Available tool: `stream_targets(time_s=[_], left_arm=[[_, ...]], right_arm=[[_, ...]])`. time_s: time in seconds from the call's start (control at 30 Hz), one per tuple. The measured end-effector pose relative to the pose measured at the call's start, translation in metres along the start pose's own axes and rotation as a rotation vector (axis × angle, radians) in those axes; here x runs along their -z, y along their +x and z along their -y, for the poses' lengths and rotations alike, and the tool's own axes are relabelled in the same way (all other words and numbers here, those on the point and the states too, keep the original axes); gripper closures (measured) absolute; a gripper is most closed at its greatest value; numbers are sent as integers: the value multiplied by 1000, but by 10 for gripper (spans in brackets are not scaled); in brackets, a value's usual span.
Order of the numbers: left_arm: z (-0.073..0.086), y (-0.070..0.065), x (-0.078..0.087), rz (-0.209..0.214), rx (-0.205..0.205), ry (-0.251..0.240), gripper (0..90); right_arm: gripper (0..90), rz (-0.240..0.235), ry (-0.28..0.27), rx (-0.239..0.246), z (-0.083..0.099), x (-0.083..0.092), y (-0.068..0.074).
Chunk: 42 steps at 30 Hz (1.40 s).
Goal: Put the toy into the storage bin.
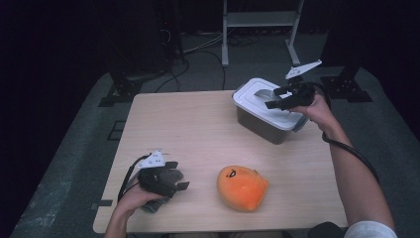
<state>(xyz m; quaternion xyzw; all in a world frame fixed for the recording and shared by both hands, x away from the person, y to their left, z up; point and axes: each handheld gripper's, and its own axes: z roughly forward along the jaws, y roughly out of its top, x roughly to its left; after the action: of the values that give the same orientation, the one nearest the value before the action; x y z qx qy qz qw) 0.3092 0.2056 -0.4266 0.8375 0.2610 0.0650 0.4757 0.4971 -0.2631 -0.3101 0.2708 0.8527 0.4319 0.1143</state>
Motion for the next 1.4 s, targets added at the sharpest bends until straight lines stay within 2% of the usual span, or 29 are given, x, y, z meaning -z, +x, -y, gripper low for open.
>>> stream_targets(time_s=[0.37, 0.53, 0.8, 1.1, 1.23, 1.4], left_arm=[[1, 1, 0, 2, 4, -1, 91], [1, 1, 0, 2, 5, 11, 91], [2, 2, 2, -4, 10, 3, 91], [3, 2, 3, -2, 14, 9, 91], [3, 1, 3, 1, 13, 12, 91], [3, 1, 4, -2, 17, 8, 91]], right_arm=[[226, 27, -19, -22, 2, -4, -15], [226, 36, -15, -38, 4, -11, -22], [236, 53, -21, -59, 7, -20, -28], [399, 89, -1, -77, 10, -26, -32], [530, 80, -5, -77, 12, -28, -32], [630, 76, -12, -89, 12, -28, -33]])
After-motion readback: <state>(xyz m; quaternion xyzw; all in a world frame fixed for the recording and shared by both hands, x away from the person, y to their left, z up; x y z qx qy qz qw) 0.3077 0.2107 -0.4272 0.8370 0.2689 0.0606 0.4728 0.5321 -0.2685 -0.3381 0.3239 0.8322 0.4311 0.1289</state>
